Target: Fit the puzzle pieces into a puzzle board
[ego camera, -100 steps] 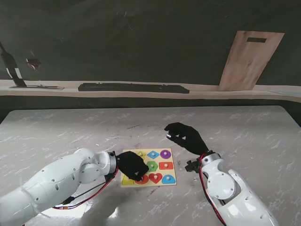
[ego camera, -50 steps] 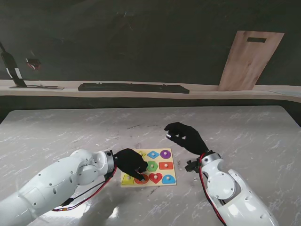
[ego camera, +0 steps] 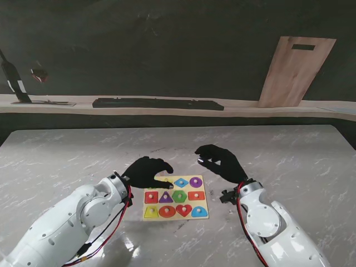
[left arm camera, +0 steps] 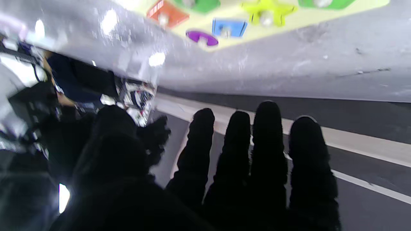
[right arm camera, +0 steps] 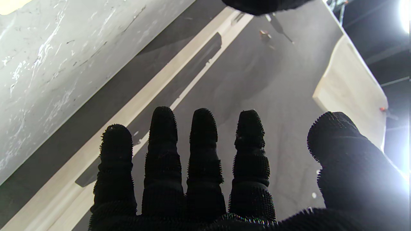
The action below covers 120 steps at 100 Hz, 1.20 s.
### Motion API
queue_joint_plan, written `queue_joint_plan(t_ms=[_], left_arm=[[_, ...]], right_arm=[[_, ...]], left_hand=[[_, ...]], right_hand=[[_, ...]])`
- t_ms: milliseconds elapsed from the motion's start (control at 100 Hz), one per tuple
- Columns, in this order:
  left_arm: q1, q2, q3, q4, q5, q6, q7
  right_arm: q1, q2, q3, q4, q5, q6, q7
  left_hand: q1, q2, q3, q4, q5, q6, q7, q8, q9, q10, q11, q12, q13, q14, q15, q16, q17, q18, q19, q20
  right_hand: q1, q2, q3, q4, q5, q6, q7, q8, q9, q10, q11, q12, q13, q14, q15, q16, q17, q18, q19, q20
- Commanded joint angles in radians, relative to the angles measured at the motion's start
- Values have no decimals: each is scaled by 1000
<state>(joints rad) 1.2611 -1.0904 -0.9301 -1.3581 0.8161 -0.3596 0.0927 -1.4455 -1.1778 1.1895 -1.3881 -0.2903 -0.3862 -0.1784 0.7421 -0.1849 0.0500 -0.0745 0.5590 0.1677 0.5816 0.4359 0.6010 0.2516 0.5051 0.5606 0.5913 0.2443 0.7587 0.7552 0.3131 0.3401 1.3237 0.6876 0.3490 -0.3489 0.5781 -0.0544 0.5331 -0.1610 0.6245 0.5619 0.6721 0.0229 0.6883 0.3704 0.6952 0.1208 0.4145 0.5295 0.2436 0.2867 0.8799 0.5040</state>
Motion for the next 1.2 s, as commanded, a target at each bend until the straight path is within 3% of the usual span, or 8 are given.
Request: queue_joint_plan(t_ms=[0,320,430,530,620,890,1160,1190], left_arm=[[27,-13,-19,-38,-80,38,-2],[179,-43,-158,-178,-359,128,-37],[238,-49,-210,-227,-458,114,-43],[295,-51,-253,-273,-483,90,-37],[336,-56,-280,-294,-474,64,5],[452,-53,-343,-374,-491,54,6],[513,-48,-384,-407,-400,-21,38],[516,-48,-387,-407,-392,-32,43]], right_arm=[[-16,-2,1,-14,0,-14,-2],[-52,-1,30,-41,22,-61,-3],[-65,1,46,-49,24,-84,-1],[-76,6,63,-53,17,-118,11],[-85,11,78,-56,4,-151,19],[-112,17,109,-72,-35,-234,13],[-124,21,125,-78,-48,-268,20],[-125,22,125,-79,-47,-267,22]], left_hand=[[13,33,-39,48,-46,20,-60,-27,-61,24,-61,-47,-58,43,-82,-45,-61,32,-78,-19],[0,4,-53,55,-78,22,-262,-83,-214,26,-238,-166,-287,17,-424,-243,-240,-45,-490,-253],[-57,-35,-56,57,-68,19,-309,-91,-234,25,-285,-196,-315,3,-492,-282,-264,-45,-584,-304],[-104,-56,-55,57,-53,27,-326,-79,-224,16,-310,-203,-310,-9,-534,-304,-270,-43,-624,-318],[-108,-81,-53,55,-38,39,-339,-73,-209,24,-325,-208,-297,-6,-549,-311,-265,-38,-634,-319],[-76,-100,-38,57,-41,30,-385,-74,-217,14,-358,-220,-295,-17,-582,-326,-259,-40,-699,-329],[-59,-163,-1,57,-77,-1,-368,-32,-210,0,-354,-196,-279,-46,-594,-325,-244,-44,-759,-307],[-106,-191,105,49,-84,-4,-370,-18,-213,-2,-359,-190,-280,-49,-597,-323,-237,-53,-800,-265]], right_hand=[[3,21,-9,19,0,-18,-11,10,23,1,4,2,24,5,11,7,-4,9,15,4],[-5,4,0,18,-11,4,-16,7,18,-4,6,2,23,1,9,6,-2,8,15,4],[-33,-92,55,14,-38,28,-26,2,-3,-17,5,0,22,-12,4,4,7,20,16,5],[-73,-221,136,1,-77,51,-43,-7,-44,-28,0,-3,13,-26,-14,-4,17,34,9,0],[-63,-251,131,-18,-124,67,-61,-13,-94,-34,-15,-11,-10,-42,-49,-21,12,25,-22,-18],[-121,-260,143,-11,-155,82,-80,-15,-135,-40,-41,-25,-33,-52,-111,-56,-3,-1,-86,-43],[-180,-228,151,-15,-94,171,-107,-33,-113,0,-43,-27,-27,-37,-112,-48,-9,10,-94,-33],[-187,-224,152,-15,-90,173,-110,-34,-110,2,-43,-27,-26,-35,-112,-48,-10,11,-94,-33]])
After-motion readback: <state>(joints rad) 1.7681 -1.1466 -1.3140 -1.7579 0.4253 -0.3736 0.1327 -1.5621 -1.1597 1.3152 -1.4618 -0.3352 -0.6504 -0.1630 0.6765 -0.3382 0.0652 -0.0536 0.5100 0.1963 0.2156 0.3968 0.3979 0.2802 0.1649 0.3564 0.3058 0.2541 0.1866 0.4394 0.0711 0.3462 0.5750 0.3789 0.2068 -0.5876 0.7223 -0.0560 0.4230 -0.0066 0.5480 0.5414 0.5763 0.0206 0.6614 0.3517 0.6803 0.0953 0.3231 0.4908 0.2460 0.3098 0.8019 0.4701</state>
